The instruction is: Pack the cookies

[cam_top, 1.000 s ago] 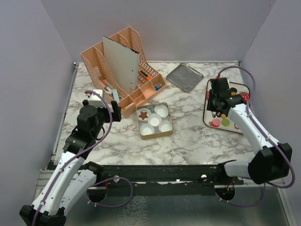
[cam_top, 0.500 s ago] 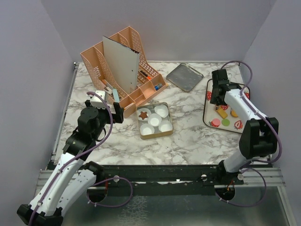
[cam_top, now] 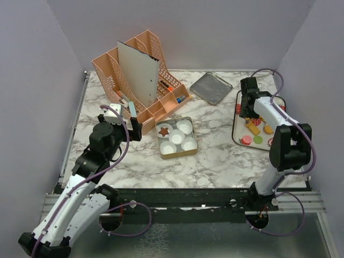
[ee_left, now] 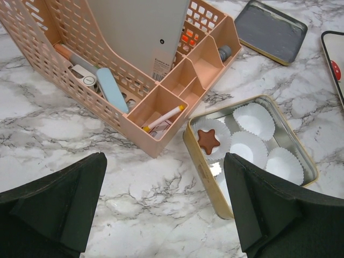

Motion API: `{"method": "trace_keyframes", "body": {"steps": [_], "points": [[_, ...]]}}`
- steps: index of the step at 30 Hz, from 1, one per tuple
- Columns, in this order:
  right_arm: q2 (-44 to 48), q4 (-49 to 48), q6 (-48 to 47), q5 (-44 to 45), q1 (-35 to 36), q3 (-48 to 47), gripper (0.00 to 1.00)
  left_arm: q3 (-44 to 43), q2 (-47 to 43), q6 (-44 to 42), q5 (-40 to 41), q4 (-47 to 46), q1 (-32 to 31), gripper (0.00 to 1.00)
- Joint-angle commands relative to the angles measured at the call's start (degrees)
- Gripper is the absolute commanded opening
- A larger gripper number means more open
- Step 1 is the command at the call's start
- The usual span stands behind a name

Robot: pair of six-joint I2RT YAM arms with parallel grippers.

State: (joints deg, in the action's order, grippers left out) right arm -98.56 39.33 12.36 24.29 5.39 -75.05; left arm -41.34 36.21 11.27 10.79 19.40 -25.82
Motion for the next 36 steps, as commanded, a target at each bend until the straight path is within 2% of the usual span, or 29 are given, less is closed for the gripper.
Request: {"method": "trace_keyframes", "body": {"steps": [1, 13, 15, 20, 36], "points": [[-1.7, 0.1, -0.7, 0.5, -0.6, -1.9, 0.43, 0.8, -0.2, -0.7, 1.1, -0.4, -0.5, 0.99], [-3.4, 0.9, -1.5, -0.2, -0.9, -2.7, 0.45, 0.9, 0.0, -0.7, 1.4, -0.4, -0.5, 0.99], [-3.4, 1.2, -1.5, 0.6, -1.0, -2.8, 0.49, 0.9, 0.2, -0.7, 1.3, -0.4, -0.5, 0.99], [-3.2, 1.4, -1.8, 0.5, -1.4, -3.0, 0.50, 0.9, 0.1, -0.7, 1.3, -0.4, -0.5, 0.99], [-3.5, 1.1, -1.9, -1.0, -2.0, -2.6, 0.40, 0.9, 0.2, -0.7, 1.4, -0.5, -0.5, 0.99]]}}
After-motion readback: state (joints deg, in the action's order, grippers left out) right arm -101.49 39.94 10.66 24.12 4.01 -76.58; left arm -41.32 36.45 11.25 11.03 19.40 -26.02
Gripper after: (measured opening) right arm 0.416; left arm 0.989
